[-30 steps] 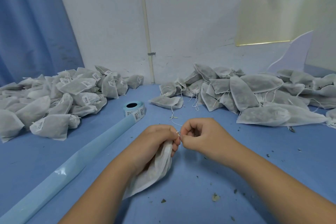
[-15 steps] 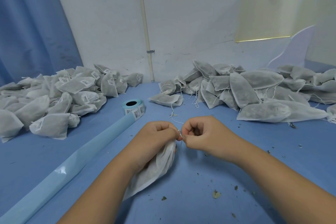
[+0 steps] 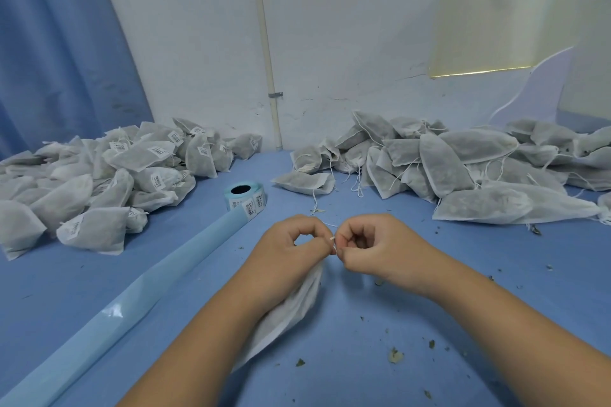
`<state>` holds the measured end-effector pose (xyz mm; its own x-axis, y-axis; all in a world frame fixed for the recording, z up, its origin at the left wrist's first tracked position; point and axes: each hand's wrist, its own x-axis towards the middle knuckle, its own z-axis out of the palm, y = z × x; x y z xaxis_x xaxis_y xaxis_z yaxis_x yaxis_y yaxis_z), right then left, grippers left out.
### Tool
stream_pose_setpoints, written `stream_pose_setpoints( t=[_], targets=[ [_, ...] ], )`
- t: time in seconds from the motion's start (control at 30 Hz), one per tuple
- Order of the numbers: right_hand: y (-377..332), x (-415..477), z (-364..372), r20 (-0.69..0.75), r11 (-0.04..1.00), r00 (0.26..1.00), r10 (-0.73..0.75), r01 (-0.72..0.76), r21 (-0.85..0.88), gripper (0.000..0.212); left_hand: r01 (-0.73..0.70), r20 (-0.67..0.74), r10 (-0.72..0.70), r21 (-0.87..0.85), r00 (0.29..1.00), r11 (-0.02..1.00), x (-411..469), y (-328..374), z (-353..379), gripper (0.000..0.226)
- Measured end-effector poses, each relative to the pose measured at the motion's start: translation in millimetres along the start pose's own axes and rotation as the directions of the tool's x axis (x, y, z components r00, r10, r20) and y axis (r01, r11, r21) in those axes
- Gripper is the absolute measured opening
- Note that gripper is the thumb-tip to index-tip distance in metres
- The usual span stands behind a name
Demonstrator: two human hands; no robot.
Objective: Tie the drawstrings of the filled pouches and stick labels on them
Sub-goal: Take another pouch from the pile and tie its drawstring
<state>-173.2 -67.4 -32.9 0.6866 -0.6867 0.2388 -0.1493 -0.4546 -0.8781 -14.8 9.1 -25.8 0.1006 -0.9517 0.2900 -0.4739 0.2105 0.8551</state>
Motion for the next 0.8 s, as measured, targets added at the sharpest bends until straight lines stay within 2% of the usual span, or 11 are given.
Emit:
stream_pose_setpoints(
  t=[0.13, 0.2, 0.27, 0.37, 0.5, 0.63, 0.7, 0.8],
  targets=[
    [-4, -2, -1, -0.006, 1.000, 1.000, -0.009, 0.010, 0.019, 0.014, 0.120, 0.055, -0.113, -0.143, 0.992, 0.982, 1, 1, -1, 0.010],
    [-6, -3, -1, -0.011, 0.999, 1.000, -0.019, 0.019, 0.028, 0.020, 0.170, 0.067, -0.159, -0.205, 0.985, 0.964, 1, 2, -2, 0.017],
    [-8, -3, -1, -0.013, 0.999, 1.000, -0.025, 0.025, 0.025, 0.021, 0.146, 0.046, -0.140, -0.181, 0.989, 0.973, 1, 0, -3, 0.019],
    [-8, -4, 0, -0.010, 1.000, 1.000, -0.015, 0.015, 0.003, 0.021, 0.085, 0.010, -0.084, -0.102, 0.996, 0.991, 2, -2, -6, 0.011],
    [-8, -4, 0, -0.032, 1.000, 0.999, 0.030, -0.030, 0.002, 0.019, 0.092, 0.022, -0.090, -0.122, 0.996, 0.988, 3, -6, -7, 0.013],
    [-12, -2, 1, -0.102, 0.996, 0.993, 0.052, -0.044, 0.082, 0.001, 0.129, 0.010, -0.129, -0.135, 0.992, 0.982, 4, -8, -4, 0.018],
    [-13, -2, 2, -0.115, 0.991, 0.992, 0.044, -0.029, 0.131, 0.010, 0.133, 0.001, -0.134, -0.129, 0.991, 0.983, 4, -9, -4, 0.019],
    [-15, 0, 7, -0.149, 0.988, 0.986, 0.071, -0.048, 0.150, 0.010, 0.137, 0.006, -0.137, -0.131, 0.991, 0.982, 4, -9, -6, 0.019]
  ],
)
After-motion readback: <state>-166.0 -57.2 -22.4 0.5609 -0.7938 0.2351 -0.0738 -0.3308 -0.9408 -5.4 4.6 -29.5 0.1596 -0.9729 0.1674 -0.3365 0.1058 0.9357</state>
